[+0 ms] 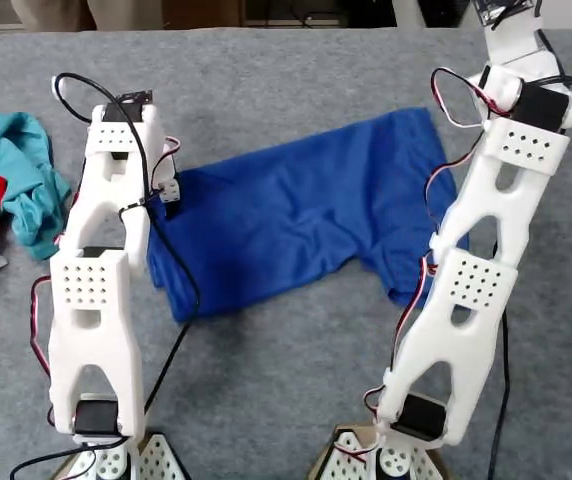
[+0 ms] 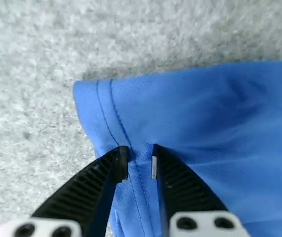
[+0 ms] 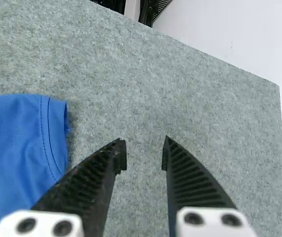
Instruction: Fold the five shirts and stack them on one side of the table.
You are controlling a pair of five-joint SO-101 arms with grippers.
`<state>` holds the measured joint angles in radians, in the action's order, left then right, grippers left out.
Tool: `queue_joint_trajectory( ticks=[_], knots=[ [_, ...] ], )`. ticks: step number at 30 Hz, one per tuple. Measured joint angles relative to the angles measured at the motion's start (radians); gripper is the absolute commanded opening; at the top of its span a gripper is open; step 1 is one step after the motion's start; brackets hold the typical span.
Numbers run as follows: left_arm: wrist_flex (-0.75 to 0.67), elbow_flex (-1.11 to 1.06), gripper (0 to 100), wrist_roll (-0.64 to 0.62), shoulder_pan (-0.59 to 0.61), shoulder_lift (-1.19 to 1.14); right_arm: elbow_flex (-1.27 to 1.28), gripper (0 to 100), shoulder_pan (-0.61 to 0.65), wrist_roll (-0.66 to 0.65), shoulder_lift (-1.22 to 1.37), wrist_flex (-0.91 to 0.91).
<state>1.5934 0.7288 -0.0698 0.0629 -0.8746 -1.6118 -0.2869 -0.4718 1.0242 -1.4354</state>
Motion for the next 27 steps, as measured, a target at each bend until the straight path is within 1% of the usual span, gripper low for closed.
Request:
queue_joint_trajectory(
  ticks=[3,6,16,19,27],
  knots=[
    [0.000,0.000,9,0.000,0.002,0.000,0.000,13.4,0.000,0.000,0.000,0.000],
    [-0.002,0.000,2,0.000,0.002,0.000,0.000,13.4,0.000,0.000,0.000,0.000],
    [-0.032,0.009,2,-0.002,0.002,-0.003,0.000,13.4,0.000,0.000,0.000,0.000],
    [-0.020,0.072,2,-0.002,0.003,-0.006,0.000,13.4,0.000,0.000,0.000,0.000],
    [0.060,0.374,2,-0.002,0.003,-0.009,0.000,13.4,0.000,0.000,0.000,0.000]
  ],
)
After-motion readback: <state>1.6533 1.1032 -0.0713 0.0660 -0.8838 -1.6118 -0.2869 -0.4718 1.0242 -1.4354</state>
